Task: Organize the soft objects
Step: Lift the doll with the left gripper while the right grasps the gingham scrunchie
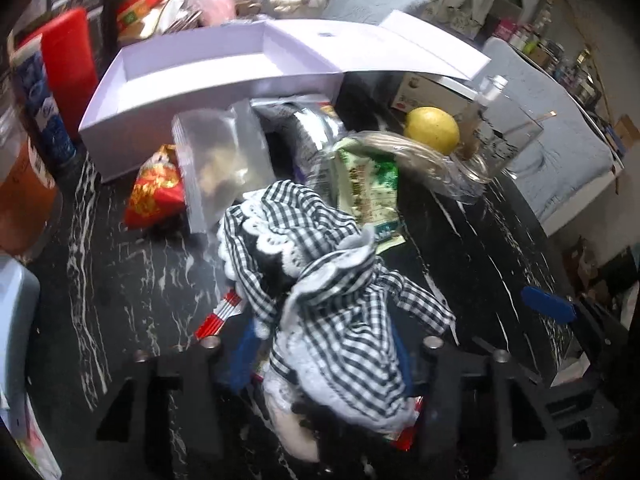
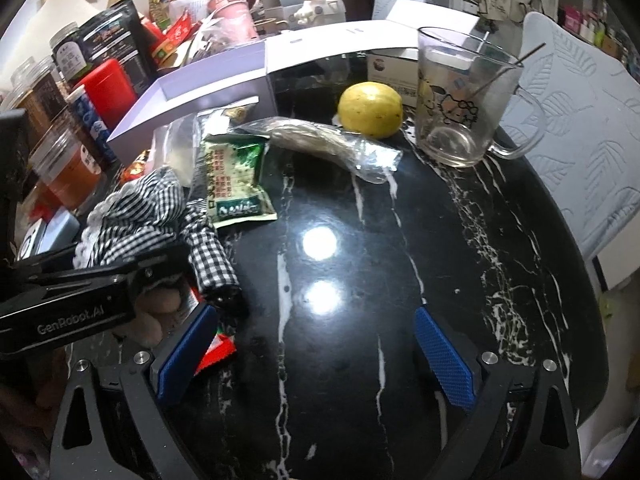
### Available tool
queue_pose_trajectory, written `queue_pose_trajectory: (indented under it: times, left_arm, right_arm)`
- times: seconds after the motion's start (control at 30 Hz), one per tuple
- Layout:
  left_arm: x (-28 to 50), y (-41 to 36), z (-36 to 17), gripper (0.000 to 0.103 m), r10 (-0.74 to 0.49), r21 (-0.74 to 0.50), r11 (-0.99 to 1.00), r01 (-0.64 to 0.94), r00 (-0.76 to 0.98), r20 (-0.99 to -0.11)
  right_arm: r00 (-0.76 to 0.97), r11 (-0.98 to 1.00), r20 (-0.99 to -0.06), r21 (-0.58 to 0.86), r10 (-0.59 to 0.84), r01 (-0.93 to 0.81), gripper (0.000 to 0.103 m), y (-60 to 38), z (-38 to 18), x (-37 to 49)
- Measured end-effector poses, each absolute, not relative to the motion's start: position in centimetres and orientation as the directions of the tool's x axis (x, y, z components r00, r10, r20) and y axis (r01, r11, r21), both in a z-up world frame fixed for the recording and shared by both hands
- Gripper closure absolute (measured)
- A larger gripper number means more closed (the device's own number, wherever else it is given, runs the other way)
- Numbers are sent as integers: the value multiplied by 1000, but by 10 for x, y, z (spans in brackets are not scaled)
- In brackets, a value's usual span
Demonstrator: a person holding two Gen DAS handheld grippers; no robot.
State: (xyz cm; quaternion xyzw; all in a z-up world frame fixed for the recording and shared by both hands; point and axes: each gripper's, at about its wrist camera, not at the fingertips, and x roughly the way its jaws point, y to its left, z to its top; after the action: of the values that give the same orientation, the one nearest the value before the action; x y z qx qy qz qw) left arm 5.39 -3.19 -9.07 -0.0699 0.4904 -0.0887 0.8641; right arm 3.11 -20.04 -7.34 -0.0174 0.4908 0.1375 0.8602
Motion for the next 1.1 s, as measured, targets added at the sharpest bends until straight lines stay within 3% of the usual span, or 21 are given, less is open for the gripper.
queue_pose_trajectory:
  times: [0.17, 0.37, 0.5, 0.63, 0.87, 1.0, 1.1]
  left_arm:
    - [41, -27, -78, 57, -249, -222, 968, 116, 527, -812]
    - [21, -5, -66, 57, -242, -239, 968, 77, 539, -807]
    - [13, 6, -65, 57, -209, -229, 973, 32, 548, -810]
    - [6, 20, -71, 57, -196, -240, 971, -10, 543, -817]
    - [7, 25, -92, 57, -212, -264, 964, -40, 490, -846]
    - [8, 27, -100, 57, -239, -292, 956, -39, 478, -845]
    - [10, 24, -99, 57, -216, -266, 963, -35, 482, -849]
  right_arm:
    - [491, 957, -843, 88, 219, -275, 4, -193, -70, 28]
    - [485, 940, -841, 75, 239, -333, 16, -177, -73, 26]
    - [482, 927, -833, 92, 271, -362, 28, -169, -75, 29]
    - [475, 914, -834, 80, 280, -398, 51, -158, -77, 33]
    - [457, 882, -833, 74, 311, -466, 55, -139, -81, 40]
    - [433, 879, -842, 93, 320, -468, 68, -134, -89, 45]
    - [434, 877, -838, 101, 330, -470, 68, -132, -91, 45]
